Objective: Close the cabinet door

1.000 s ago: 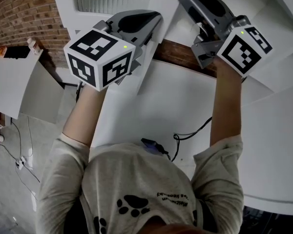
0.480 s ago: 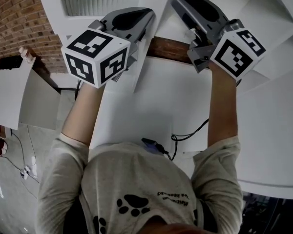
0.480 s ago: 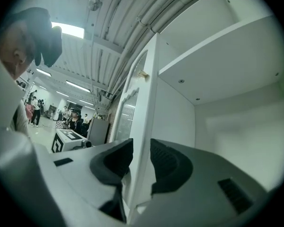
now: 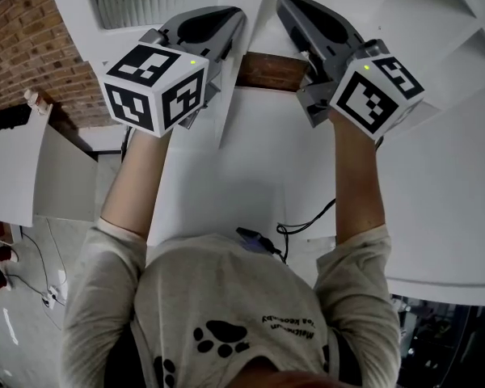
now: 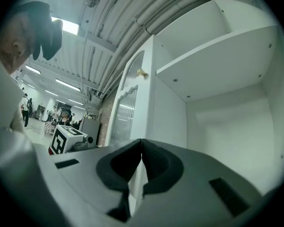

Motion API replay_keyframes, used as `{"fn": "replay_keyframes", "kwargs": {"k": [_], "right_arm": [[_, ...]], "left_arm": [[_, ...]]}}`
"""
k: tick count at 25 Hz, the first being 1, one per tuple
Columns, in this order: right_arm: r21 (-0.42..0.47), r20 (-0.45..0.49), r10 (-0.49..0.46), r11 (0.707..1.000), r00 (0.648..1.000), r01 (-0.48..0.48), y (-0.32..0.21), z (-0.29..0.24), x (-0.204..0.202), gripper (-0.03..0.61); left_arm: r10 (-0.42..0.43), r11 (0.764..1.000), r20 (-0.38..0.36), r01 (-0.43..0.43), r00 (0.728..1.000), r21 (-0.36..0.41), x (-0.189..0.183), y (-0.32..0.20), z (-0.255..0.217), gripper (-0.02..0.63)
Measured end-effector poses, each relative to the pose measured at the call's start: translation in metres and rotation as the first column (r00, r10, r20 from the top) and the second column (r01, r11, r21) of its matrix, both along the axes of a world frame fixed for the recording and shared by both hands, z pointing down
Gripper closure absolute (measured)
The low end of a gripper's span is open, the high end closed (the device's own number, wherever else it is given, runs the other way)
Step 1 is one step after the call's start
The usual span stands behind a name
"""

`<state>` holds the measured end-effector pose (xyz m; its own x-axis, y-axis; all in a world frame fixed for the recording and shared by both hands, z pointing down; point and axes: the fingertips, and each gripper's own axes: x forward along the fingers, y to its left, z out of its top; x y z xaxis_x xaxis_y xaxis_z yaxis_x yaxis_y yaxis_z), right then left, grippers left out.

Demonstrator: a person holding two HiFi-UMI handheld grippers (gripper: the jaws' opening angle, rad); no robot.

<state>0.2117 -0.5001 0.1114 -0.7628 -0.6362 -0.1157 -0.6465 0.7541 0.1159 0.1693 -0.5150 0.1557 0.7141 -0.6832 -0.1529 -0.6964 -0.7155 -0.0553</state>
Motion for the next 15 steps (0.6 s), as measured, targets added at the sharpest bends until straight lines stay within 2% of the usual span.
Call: {"fn": "replay_keyframes", "kwargs": {"k": [9,15], "right_arm": [[-0.021,0.031,0.09,0.996,0.995,-0.09,0.022,0.012,0.009,0.569],[-0.035,0.065,0.121,0.992,0.99,-0.119,0.036,0.02,0.003,0.569]], "left_arm": [[0.016,1.0,0.014,-0.016,1.0,-0.012,0.003,0.003,0.001,0.605],[0.061,0.998,-0.034,-0.062,0.998,-0.02,-0.002,0.031,-0.006,0.605]]}}
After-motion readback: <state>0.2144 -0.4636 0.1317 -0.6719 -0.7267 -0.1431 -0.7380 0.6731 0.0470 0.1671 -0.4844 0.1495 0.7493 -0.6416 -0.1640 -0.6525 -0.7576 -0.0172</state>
